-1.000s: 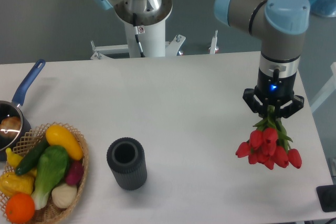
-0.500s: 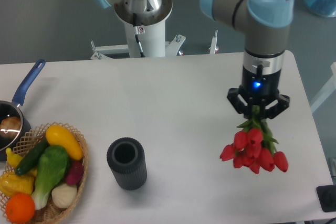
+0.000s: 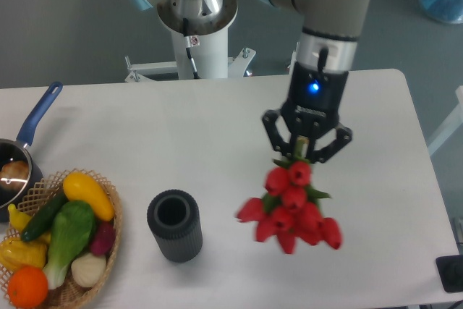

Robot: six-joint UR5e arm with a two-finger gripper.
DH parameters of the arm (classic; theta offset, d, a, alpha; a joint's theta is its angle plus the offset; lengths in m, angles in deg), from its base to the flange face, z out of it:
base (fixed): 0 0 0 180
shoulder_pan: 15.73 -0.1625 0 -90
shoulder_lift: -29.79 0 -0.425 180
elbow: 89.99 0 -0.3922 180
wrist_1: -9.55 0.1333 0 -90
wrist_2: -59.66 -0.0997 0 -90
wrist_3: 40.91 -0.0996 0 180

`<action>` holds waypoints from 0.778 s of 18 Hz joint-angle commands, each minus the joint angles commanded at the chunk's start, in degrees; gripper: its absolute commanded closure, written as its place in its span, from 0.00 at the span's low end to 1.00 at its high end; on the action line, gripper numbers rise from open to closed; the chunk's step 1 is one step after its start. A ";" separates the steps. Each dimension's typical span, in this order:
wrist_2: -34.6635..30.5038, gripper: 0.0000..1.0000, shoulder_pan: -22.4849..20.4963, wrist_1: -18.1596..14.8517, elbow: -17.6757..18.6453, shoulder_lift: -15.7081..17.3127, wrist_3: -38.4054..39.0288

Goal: Insert the flowers into the vase
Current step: 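Carry the red tulip bunch with the gripper over the black vase, then lower the tulip stems down into the black vase's opening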

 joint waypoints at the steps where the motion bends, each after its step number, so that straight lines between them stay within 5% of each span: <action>1: 2.91 1.00 0.09 0.44 0.00 -0.09 -0.09; 8: 22.68 1.00 -0.17 4.05 1.76 -2.55 -1.14; 14: 34.29 1.00 0.09 4.05 4.30 -6.50 -13.16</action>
